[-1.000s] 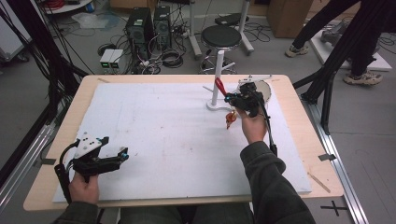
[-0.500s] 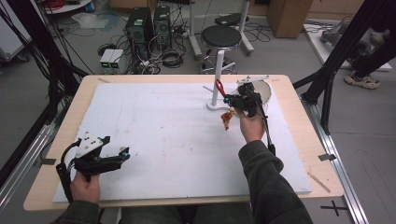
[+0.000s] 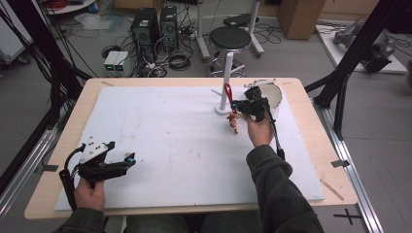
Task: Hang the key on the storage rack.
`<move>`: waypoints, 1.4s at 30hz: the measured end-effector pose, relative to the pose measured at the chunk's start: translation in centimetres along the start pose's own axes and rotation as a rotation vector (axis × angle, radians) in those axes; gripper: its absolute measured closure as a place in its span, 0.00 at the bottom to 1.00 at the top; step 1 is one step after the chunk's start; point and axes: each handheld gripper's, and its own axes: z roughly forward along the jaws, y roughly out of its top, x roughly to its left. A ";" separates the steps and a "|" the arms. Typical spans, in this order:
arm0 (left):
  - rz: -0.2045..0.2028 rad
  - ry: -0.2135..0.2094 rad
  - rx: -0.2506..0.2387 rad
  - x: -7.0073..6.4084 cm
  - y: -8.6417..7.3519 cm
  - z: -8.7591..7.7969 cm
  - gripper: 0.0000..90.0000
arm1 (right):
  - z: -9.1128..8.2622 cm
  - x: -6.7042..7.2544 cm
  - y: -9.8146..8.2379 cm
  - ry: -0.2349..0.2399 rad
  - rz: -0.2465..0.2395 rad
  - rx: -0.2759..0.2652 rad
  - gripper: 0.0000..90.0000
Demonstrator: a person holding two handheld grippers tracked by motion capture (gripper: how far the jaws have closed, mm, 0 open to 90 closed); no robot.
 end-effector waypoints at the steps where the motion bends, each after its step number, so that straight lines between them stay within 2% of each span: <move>1: -0.002 -0.002 0.002 0.0 0.0 0.0 0.22 | -0.2 0.0 0.1 0.003 0.005 -0.017 0.89; 6: -0.001 0.001 -0.004 0.1 0.0 0.1 0.22 | -0.4 -0.2 0.0 0.020 0.011 -0.026 0.88; 18: -0.003 -0.004 -0.003 0.1 -0.1 0.0 0.22 | -1.8 -0.8 -0.2 0.111 0.032 -0.087 0.78; 24: -0.002 -0.004 0.001 0.1 -0.1 -0.1 0.22 | -2.4 -1.3 -0.4 0.149 0.043 -0.097 0.70; 29: -0.003 -0.004 -0.003 0.2 -0.2 -0.2 0.22 | -2.8 -1.3 -0.3 0.167 0.034 -0.115 0.63; 37: 0.001 -0.006 -0.001 0.1 -0.1 -0.2 0.22 | -3.1 -1.2 -0.4 0.211 0.033 -0.108 0.51; 42: 0.005 -0.009 -0.001 0.1 -0.1 -0.2 0.22 | -3.6 -1.2 -1.0 0.226 0.032 -0.135 0.42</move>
